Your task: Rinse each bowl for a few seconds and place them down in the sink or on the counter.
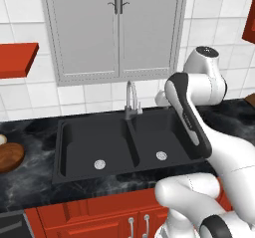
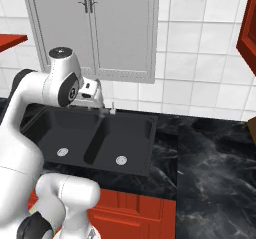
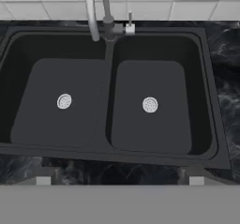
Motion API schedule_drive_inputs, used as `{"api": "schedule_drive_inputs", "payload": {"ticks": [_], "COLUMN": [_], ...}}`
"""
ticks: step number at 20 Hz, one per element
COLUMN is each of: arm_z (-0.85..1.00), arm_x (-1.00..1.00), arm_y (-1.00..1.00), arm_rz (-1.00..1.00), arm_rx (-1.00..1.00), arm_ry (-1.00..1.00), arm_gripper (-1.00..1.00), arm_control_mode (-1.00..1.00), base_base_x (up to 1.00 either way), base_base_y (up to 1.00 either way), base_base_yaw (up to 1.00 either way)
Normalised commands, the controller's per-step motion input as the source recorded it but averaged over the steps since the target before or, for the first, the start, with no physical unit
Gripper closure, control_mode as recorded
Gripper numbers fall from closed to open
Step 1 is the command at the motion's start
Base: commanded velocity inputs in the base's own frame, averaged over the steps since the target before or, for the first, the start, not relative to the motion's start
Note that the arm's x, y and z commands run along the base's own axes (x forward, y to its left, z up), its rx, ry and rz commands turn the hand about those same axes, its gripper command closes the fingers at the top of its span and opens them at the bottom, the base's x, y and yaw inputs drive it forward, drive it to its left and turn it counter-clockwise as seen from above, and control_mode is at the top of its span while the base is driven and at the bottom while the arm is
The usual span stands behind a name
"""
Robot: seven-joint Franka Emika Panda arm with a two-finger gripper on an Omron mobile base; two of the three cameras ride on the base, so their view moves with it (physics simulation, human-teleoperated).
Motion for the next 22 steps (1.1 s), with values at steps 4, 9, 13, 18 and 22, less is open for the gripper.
{"api": "schedule_drive_inputs", "payload": {"ticks": [4, 9, 13, 18, 22], "arm_z": [0.00, -0.02, -0.08, -0.12, -0.11], "arm_x": [-0.03, -0.01, 0.00, 0.02, 0.13], "arm_y": [-0.08, -0.13, -0.10, -0.08, -0.12], "arm_rz": [0.03, 0.04, 0.05, 0.06, 0.08], "arm_rx": [0.00, 0.00, 0.00, 0.00, 0.00], "arm_ry": [-0.25, -0.24, -0.20, -0.14, -0.10], "arm_gripper": [-1.00, -1.00, -1.00, -1.00, -1.00], "arm_control_mode": [-1.00, -1.00, -1.00, -1.00, -1.00], "base_base_x": [0.00, 0.00, 0.00, 0.00, 0.00], "base_base_y": [0.00, 0.00, 0.00, 0.00, 0.00], "base_base_yaw": [0.00, 0.00, 0.00, 0.00, 0.00]}}
